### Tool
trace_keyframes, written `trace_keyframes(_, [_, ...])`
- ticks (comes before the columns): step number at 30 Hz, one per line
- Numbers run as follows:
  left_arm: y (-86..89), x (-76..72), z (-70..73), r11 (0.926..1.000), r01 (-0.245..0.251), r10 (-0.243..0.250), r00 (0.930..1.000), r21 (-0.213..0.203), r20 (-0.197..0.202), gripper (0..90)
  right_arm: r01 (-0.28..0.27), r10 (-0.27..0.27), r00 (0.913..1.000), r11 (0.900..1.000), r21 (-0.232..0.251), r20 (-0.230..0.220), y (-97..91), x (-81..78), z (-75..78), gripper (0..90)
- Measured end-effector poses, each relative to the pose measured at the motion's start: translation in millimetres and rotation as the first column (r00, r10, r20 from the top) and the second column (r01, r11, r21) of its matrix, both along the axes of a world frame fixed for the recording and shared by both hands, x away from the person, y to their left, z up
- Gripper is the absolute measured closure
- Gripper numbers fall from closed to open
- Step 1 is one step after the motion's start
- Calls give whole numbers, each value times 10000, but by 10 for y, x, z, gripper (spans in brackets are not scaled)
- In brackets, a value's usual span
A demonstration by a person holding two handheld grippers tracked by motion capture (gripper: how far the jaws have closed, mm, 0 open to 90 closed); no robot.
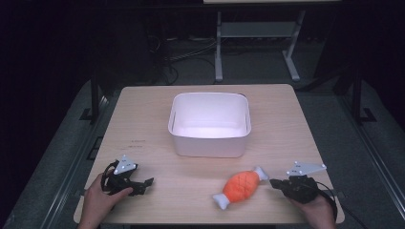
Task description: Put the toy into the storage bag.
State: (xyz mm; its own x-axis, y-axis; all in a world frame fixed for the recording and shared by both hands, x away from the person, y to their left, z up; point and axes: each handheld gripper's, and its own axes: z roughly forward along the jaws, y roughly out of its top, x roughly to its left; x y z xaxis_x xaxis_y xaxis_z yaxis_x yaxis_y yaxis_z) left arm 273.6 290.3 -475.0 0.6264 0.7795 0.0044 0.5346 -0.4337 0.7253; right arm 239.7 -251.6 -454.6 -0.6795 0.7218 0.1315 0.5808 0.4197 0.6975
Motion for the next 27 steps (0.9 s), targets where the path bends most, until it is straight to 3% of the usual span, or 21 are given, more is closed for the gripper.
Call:
trace_keyframes(5, [0, 0, 0, 10000, 3, -3, 10000, 5, -2, 131, -430, 428, 9990, 9990, -154, -101, 122, 42, -39, 897])
trace_keyframes(27, [0, 1, 0, 10000, 7, -7, 10000, 7, 1, 131, -691, 691, 9976, 9961, -548, -20, 330, 277, -96, 897])
